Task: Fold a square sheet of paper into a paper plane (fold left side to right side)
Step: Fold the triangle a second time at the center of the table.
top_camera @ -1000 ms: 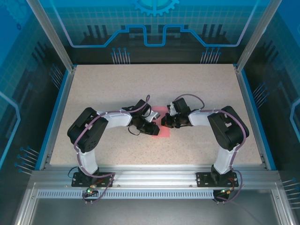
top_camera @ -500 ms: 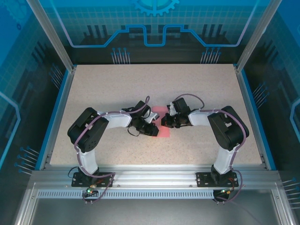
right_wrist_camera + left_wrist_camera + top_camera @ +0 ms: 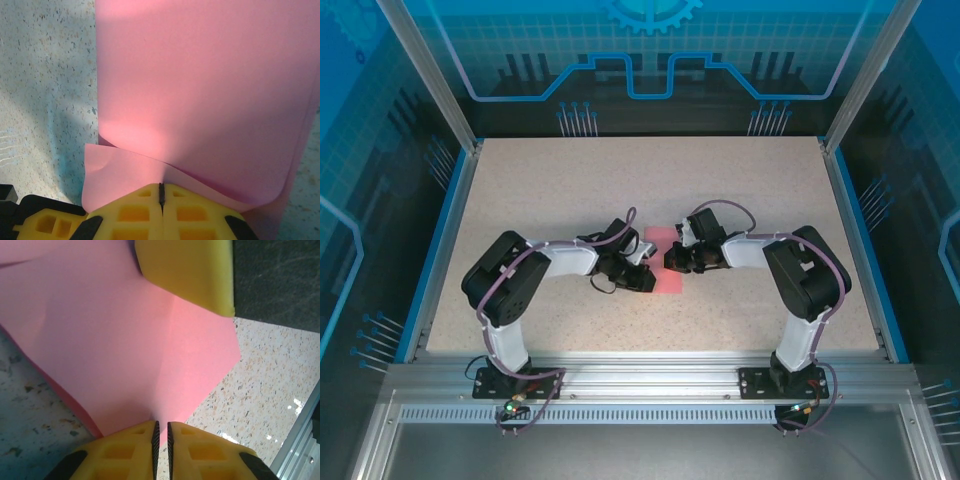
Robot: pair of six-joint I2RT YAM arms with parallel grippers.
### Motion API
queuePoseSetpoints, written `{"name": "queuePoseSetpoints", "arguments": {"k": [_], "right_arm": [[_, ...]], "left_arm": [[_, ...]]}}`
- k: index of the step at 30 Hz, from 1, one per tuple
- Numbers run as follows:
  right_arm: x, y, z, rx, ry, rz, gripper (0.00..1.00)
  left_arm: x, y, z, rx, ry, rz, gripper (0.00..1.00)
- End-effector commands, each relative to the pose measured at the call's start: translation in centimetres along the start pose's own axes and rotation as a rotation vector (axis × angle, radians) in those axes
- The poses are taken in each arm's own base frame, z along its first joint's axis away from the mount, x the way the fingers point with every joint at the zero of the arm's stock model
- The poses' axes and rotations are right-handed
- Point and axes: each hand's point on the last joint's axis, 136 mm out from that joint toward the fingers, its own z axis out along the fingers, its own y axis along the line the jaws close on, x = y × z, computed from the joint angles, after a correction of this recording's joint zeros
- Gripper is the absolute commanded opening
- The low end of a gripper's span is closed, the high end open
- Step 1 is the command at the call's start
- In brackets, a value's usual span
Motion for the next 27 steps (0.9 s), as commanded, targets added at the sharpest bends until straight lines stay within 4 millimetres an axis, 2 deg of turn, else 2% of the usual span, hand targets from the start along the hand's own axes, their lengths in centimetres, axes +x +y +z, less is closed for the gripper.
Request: {"name": "queuePoseSetpoints", "arguments": {"k": [1, 5, 9, 15, 20, 27], "right_arm": [[3.5, -4.6, 0.1, 0.162, 0.108, 0.076, 0.0], [3.4, -4.5, 0.1, 0.158, 0.108, 0.077, 0.0], [3.4, -4.4, 0.1, 0.157, 0.109, 0.076, 0.0], [3.4, -4.4, 0.1, 0.154, 0.109, 0.077, 0.0], [3.4, -4.3, 0.2, 0.153, 0.111, 0.078, 0.0], [3.5, -4.3, 0.3, 0.15, 0.113, 0.079, 0.0]], "left_arm": [[3.0, 2.1, -0.2, -0.071, 0.066, -0.081, 0.15], [3.5, 2.0, -0.8, -0.07, 0.063, -0.083, 0.15], [3.1, 1.7, -1.6, -0.06, 0.036, -0.089, 0.14], [0.8, -0.4, -3.1, 0.005, -0.024, -0.065, 0.14], [-0.5, -1.6, -2.8, 0.064, -0.028, -0.045, 0.14], [-0.9, -0.7, -1.5, 0.046, -0.011, -0.046, 0.15]]}}
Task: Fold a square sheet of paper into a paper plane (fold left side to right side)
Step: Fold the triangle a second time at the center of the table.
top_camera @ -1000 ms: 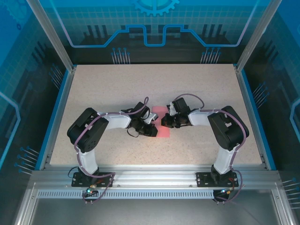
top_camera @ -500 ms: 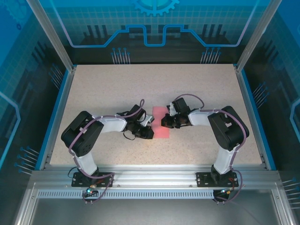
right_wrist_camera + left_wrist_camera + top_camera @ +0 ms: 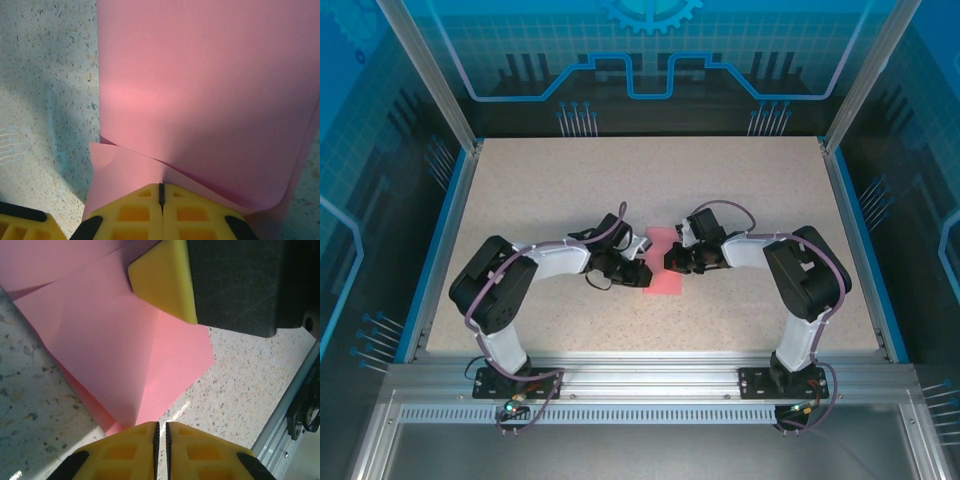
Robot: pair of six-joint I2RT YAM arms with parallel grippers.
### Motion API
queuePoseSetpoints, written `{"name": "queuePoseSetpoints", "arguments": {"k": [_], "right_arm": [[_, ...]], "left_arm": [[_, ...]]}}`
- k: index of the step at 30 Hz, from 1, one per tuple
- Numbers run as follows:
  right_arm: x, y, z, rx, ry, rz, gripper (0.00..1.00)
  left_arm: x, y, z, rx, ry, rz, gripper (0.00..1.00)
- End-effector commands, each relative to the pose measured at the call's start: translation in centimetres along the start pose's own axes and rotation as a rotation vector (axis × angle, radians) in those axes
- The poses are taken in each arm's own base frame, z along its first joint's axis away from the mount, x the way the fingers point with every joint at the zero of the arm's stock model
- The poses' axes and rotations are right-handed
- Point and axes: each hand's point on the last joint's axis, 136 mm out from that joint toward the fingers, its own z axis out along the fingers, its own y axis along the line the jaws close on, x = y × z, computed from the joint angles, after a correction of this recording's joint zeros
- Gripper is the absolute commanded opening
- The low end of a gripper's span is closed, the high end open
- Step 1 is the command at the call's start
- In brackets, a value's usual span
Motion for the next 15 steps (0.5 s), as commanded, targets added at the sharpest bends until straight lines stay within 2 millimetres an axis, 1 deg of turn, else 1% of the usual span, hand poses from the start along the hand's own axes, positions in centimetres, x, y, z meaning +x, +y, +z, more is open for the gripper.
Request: {"name": "queuePoseSetpoints", "arguments": {"k": [1, 4, 8, 11, 13, 15], "right_arm": [[3.2, -4.3, 0.3, 0.149, 0.1, 0.075, 0.0], [3.3, -4.3, 0.3, 0.149, 0.1, 0.073, 0.0], [2.9, -3.8, 0.0, 0.137, 0.084, 0.056, 0.0], [2.2, -2.7, -0.6, 0.106, 0.049, 0.029, 0.0], [1.7, -1.7, -1.4, 0.083, 0.018, -0.003, 0.0], [1.6, -0.9, -2.0, 0.073, 0.007, -0.032, 0.0]], "left_arm": [[-0.3, 0.6, 0.6, -0.004, 0.015, -0.019, 0.15], [0.1, 1.9, 1.1, -0.054, 0.022, -0.037, 0.14], [0.8, 3.1, 1.4, -0.098, 0.04, -0.052, 0.13], [1.3, 3.7, 1.5, -0.119, 0.049, -0.06, 0.11], [1.7, 4.0, 1.5, -0.131, 0.054, -0.067, 0.07], [1.8, 4.2, 1.5, -0.134, 0.057, -0.071, 0.05]]}}
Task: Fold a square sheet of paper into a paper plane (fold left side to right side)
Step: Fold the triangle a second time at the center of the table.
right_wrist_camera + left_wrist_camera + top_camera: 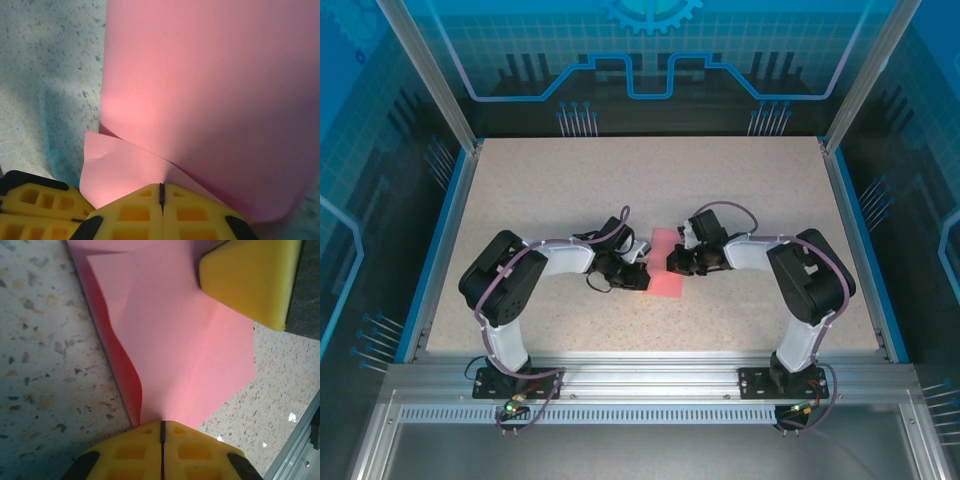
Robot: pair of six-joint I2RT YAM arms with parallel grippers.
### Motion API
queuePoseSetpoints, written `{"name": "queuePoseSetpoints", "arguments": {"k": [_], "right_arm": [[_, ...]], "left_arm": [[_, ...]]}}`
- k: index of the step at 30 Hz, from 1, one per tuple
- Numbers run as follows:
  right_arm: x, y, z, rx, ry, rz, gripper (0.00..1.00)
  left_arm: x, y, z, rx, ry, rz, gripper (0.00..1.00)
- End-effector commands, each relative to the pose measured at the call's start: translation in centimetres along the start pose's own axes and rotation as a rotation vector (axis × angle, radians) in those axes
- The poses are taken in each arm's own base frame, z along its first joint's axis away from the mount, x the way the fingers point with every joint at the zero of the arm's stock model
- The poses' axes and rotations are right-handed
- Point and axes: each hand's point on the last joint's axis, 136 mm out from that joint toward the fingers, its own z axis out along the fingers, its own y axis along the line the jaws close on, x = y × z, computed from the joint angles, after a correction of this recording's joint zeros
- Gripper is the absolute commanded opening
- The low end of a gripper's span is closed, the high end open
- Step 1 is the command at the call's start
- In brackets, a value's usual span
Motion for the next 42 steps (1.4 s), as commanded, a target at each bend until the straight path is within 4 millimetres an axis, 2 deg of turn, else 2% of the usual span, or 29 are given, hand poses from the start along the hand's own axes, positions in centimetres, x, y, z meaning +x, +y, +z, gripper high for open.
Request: {"name": "queuePoseSetpoints", "arguments": {"k": [1, 7, 10, 18, 30, 31, 34, 42], "right_arm": [[1.0, -0.1, -1.4, 0.043, 0.007, -0.041, 0.0], [2.9, 1.9, -2.1, 0.024, 0.03, -0.117, 0.0], [3.6, 2.8, -1.5, -0.008, 0.055, -0.13, 0.0], [3.8, 5.0, 0.1, -0.062, 0.087, -0.16, 0.0], [4.4, 4.8, 0.9, -0.061, 0.114, -0.156, 0.0], [3.7, 5.6, 0.8, -0.075, 0.099, -0.164, 0.0], [3.5, 5.8, 0.9, -0.077, 0.097, -0.162, 0.0], [3.8, 4.7, 1.5, -0.034, 0.119, -0.153, 0.0]], "left_arm": [[1.2, 2.2, 0.4, -0.08, 0.028, -0.039, 0.04], [1.2, 2.2, 0.4, -0.086, 0.026, -0.033, 0.01], [1.3, 2.2, 0.4, -0.089, 0.027, -0.029, 0.0], [1.3, 2.3, 0.5, -0.098, 0.031, -0.026, 0.0], [1.3, 2.2, 0.5, -0.1, 0.032, -0.019, 0.0], [1.3, 2.1, 0.5, -0.1, 0.032, -0.018, 0.0], [1.3, 2.2, 0.6, -0.1, 0.035, -0.021, 0.0], [1.3, 2.1, 0.6, -0.1, 0.036, -0.017, 0.0]]}}
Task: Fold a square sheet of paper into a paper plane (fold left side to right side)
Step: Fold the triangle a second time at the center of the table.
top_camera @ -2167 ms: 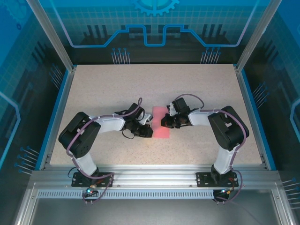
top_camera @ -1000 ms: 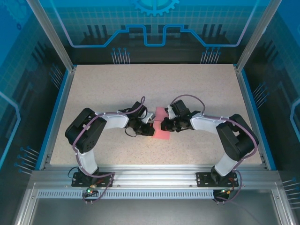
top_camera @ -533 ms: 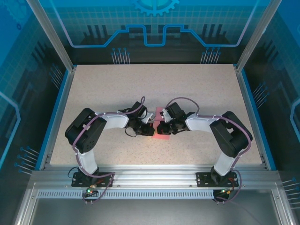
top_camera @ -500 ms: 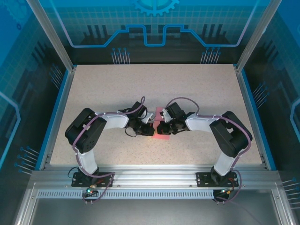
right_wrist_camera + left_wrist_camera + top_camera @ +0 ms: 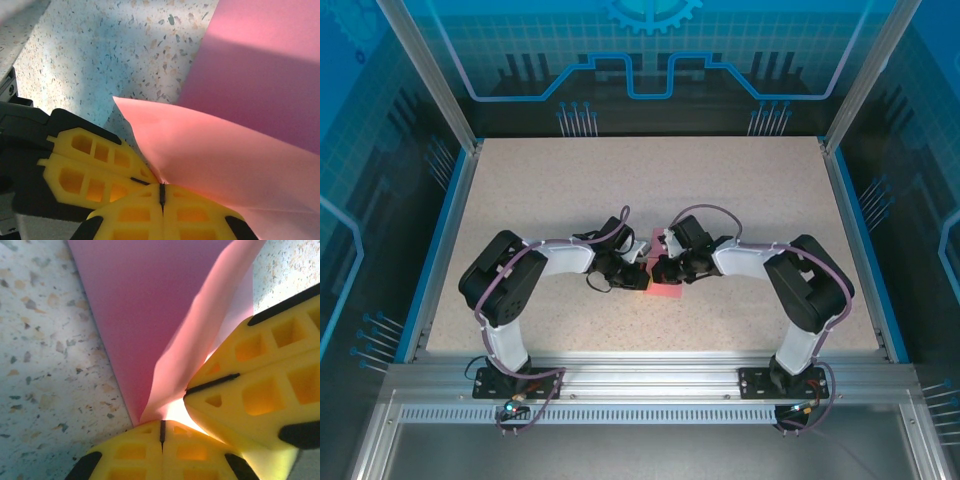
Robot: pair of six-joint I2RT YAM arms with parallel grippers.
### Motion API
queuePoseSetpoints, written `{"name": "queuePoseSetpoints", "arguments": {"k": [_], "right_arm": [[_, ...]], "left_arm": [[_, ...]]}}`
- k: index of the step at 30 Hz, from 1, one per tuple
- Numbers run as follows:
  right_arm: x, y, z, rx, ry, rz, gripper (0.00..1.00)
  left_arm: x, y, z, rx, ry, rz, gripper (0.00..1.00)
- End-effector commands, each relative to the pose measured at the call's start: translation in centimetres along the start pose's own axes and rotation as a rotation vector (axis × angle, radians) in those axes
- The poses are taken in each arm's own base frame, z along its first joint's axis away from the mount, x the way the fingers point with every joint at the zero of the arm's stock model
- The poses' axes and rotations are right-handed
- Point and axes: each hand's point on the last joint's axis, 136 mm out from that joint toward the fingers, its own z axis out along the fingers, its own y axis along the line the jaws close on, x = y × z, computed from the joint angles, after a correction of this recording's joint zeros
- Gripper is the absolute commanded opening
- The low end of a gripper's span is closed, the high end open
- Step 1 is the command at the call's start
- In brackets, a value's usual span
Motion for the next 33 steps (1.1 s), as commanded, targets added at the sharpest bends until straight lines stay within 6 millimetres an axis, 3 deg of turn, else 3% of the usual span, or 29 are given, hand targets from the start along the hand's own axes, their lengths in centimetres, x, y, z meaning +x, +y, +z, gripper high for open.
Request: {"name": "queuePoseSetpoints", "arguments": {"k": [1, 15, 33], "right_arm": [[0.4, 0.0, 0.7, 0.012, 0.029, -0.001, 0.0], [1.7, -3.3, 1.0, 0.128, 0.071, 0.032, 0.0], [-0.1, -5.8, -0.6, 0.152, 0.028, 0.072, 0.0]], "left_arm": [[1.3, 2.0, 0.5, -0.094, 0.036, -0.018, 0.0], [1.6, 2.5, 0.6, -0.109, 0.044, -0.026, 0.0], [2.0, 2.9, 0.9, -0.117, 0.057, -0.033, 0.0]]}}
